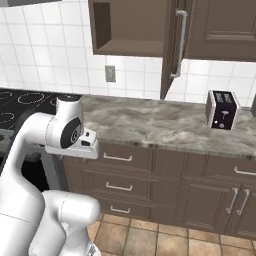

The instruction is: Open the cabinet. Pick the dish brush and place it next to the sink. Then close the cabinet.

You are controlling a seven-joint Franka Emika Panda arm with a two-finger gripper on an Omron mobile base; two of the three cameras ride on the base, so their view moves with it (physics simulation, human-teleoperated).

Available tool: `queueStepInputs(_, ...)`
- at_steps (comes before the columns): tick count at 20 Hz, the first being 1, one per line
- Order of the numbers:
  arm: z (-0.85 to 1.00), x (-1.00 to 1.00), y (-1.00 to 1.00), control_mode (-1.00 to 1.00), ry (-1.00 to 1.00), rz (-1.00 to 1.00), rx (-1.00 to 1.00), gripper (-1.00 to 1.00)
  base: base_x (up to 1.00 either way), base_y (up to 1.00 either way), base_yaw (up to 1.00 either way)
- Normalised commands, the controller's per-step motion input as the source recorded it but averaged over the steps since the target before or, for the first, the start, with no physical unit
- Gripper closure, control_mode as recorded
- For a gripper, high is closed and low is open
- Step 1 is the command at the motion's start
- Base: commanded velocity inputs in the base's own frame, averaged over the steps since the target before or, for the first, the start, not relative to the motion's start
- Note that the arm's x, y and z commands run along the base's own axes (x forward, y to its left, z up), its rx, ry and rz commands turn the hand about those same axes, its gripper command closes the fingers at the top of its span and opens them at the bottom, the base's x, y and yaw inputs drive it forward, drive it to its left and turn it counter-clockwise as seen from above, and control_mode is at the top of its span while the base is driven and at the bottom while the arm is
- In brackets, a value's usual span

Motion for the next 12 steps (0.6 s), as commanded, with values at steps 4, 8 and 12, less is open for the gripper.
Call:
queueStepInputs(4,0.0,0.0,0.0,1.0,0.0,0.0,0.0,-1.0,0.28,0.18,-0.21)
queueStepInputs(8,0.0,0.0,0.0,1.0,0.0,0.0,0.0,-1.0,0.42,0.46,-0.27)
queueStepInputs(12,0.0,0.0,0.0,1.0,0.0,0.0,0.0,-1.0,0.54,0.33,-0.21)
